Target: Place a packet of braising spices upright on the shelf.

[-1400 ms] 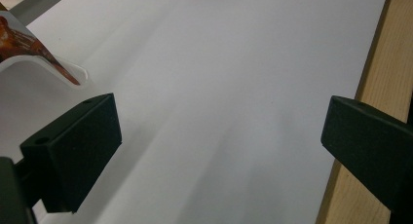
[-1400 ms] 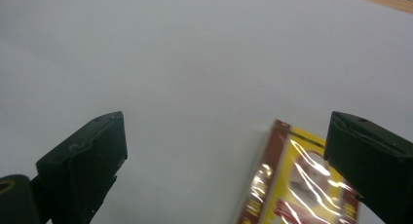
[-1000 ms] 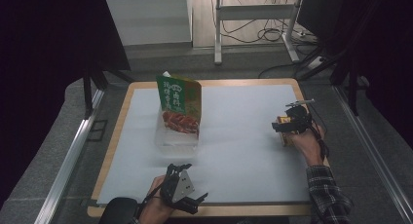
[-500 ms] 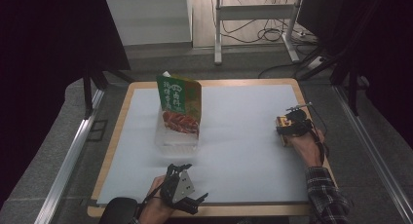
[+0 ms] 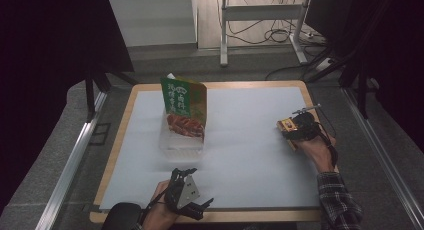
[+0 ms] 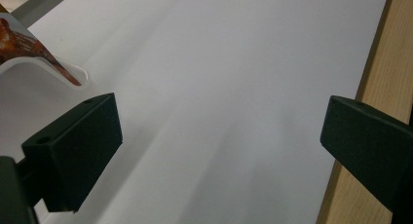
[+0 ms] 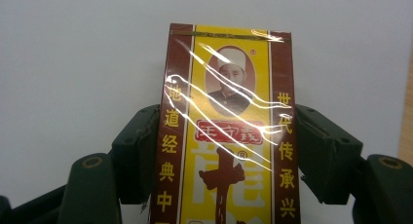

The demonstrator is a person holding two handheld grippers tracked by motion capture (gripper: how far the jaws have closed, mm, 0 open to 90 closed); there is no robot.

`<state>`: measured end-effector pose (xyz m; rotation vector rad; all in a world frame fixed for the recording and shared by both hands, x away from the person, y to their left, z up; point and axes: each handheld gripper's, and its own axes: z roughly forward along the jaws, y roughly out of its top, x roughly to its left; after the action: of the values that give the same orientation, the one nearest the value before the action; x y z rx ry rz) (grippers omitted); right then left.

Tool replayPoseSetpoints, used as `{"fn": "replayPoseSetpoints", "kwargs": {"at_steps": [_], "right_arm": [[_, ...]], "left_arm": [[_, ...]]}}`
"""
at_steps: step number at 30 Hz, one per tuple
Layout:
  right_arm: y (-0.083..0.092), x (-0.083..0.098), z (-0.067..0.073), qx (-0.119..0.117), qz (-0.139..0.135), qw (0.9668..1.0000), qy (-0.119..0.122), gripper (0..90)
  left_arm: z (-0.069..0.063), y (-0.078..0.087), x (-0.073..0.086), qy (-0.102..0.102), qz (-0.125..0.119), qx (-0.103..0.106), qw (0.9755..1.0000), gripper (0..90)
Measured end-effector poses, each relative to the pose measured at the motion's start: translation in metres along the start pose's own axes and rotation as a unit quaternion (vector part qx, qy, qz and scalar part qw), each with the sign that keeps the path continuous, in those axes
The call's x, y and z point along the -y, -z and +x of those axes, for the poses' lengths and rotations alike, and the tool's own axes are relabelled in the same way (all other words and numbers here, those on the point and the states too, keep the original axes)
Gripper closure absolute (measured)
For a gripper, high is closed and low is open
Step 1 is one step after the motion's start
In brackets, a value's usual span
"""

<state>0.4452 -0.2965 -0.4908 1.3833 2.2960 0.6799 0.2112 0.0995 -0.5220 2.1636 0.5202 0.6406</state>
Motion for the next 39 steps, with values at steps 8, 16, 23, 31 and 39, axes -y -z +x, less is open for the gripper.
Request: {"fn": "replayPoseSetpoints", "kwargs": {"at_steps": [8, 16, 23, 31, 39], "right_arm": [[0.015, 0.001, 0.026, -0.045, -0.012, 0.997, 0.063, 31.5], [0.018, 0.005, 0.049, -0.081, -0.012, 0.9923, 0.092, 31.6], [0.019, 0.011, 0.07, -0.105, -0.008, 0.986, 0.129, 31.8], [0.009, 0.017, 0.069, -0.107, 0.016, 0.9843, 0.14, 31.0], [0.01, 0.013, 0.072, -0.111, 0.039, 0.983, 0.141, 26.0]], "left_arm": [[0.0, 0.0, 0.0, 0.001, 0.0, -0.001, 1.0, 1.2], [0.0, 0.001, 0.0, 0.002, -0.002, -0.002, 1.0, 1.2], [0.0, 0.001, 0.0, 0.002, -0.001, -0.001, 1.0, 1.2], [-0.001, 0.0, -0.001, 0.0, 0.0, -0.002, 1.0, 1.3], [-0.001, -0.002, -0.001, 0.0, 0.001, 0.0, 1.0, 1.3]]}}
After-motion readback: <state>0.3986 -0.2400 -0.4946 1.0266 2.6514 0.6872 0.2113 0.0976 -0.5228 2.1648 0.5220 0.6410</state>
